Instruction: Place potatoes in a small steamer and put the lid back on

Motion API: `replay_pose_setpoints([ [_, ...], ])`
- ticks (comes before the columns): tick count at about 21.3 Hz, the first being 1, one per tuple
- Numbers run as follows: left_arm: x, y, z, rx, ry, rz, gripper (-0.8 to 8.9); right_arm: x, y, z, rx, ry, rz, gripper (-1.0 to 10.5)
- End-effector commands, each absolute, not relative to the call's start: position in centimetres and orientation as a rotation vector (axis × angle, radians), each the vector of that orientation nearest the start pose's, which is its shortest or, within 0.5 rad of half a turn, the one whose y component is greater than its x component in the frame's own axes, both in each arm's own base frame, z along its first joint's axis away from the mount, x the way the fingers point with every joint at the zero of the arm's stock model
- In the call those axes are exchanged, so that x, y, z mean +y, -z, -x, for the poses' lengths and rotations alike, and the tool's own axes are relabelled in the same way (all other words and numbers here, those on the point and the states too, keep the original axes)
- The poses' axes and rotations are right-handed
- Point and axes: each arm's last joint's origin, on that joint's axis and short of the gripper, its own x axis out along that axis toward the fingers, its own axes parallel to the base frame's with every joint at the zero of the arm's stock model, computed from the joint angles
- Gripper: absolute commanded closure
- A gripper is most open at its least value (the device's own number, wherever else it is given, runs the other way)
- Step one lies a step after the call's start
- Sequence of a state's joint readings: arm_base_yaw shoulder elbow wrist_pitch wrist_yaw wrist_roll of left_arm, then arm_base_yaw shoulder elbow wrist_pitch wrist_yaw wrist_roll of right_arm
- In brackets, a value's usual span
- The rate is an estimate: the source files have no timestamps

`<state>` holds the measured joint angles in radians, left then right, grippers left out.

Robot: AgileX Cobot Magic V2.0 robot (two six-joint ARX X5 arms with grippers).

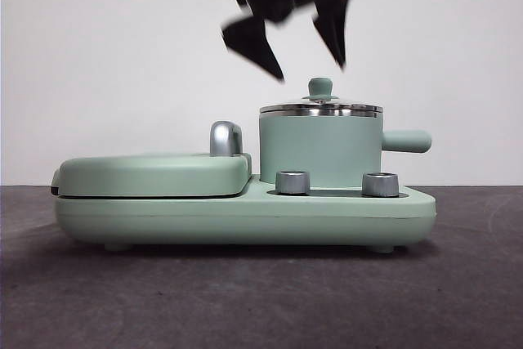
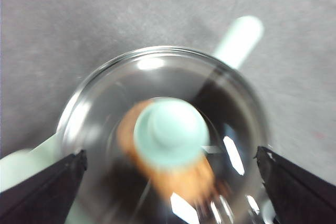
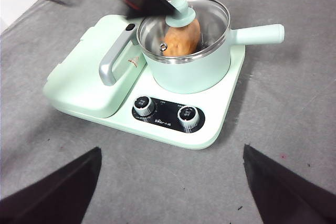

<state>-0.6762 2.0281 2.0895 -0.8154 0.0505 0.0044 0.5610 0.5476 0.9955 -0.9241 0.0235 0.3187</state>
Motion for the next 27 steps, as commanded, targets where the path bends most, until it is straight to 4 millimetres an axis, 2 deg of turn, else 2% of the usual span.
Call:
replay_pose_setpoints([
  [1, -25.2, -41.5, -30.9, 0.649, 0.707, -0.219, 2.81, 4.1, -35.9, -6.5, 0.537, -0.453, -0.173, 5.2],
  [4, -21.1, -45.3, -25.7, 0.717, 0.692, -0.201, 2.85, 4.1, -35.9, -6.5, 0.534, -0.465, -0.15, 5.2],
  [7, -17.1, -46.6, -20.6, 0.725, 0.721, -0.178, 2.99, 4.2, -35.9, -6.4, 0.541, -0.515, -0.146, 5.2],
  [10, -12.9, -44.5, -15.3, 0.686, 0.723, -0.147, 3.23, 4.4, -35.9, -6.3, 0.554, -0.593, -0.146, 5.2],
  [13, -10.4, -42.2, -12.3, 0.62, 0.715, -0.076, 3.24, 4.4, -35.9, -6.2, 0.556, -0.616, -0.143, 5.2],
  [15, -9.1, -40.6, -10.8, 0.567, 0.696, -0.043, 3.32, 4.5, -35.9, -6.3, 0.552, -0.635, -0.125, 5.2],
  [18, -7.5, -37.8, -9.1, 0.522, 0.651, -0.029, 4.9, 4.5, -35.8, -6.3, 0.55, -0.64, -0.104, 5.2],
  [20, -6.8, -35.9, -8.2, 0.53, 0.642, 0.002, 6.96, 4.6, -35.8, -6.3, 0.549, -0.648, -0.097, 5.7],
  [21, -6.6, -35.1, -8.0, 0.537, 0.639, 0.01, 8.19, 4.6, -35.8, -6.3, 0.55, -0.666, -0.09, 7.2],
  [22, -6.3, -34.3, -7.6, 0.545, 0.635, 0.02, 7.98, 4.6, -35.8, -6.3, 0.547, -0.689, -0.077, 9.8],
  [23, -6.1, -33.7, -7.5, 0.549, 0.63, 0.018, 8.05, 4.6, -35.8, -6.3, 0.542, -0.693, -0.066, 9.1],
  [27, -5.7, -31.6, -6.9, 0.632, 0.609, -0.015, 8.04, 4.6, -35.8, -6.3, 0.541, -0.664, -0.072, 9.4],
])
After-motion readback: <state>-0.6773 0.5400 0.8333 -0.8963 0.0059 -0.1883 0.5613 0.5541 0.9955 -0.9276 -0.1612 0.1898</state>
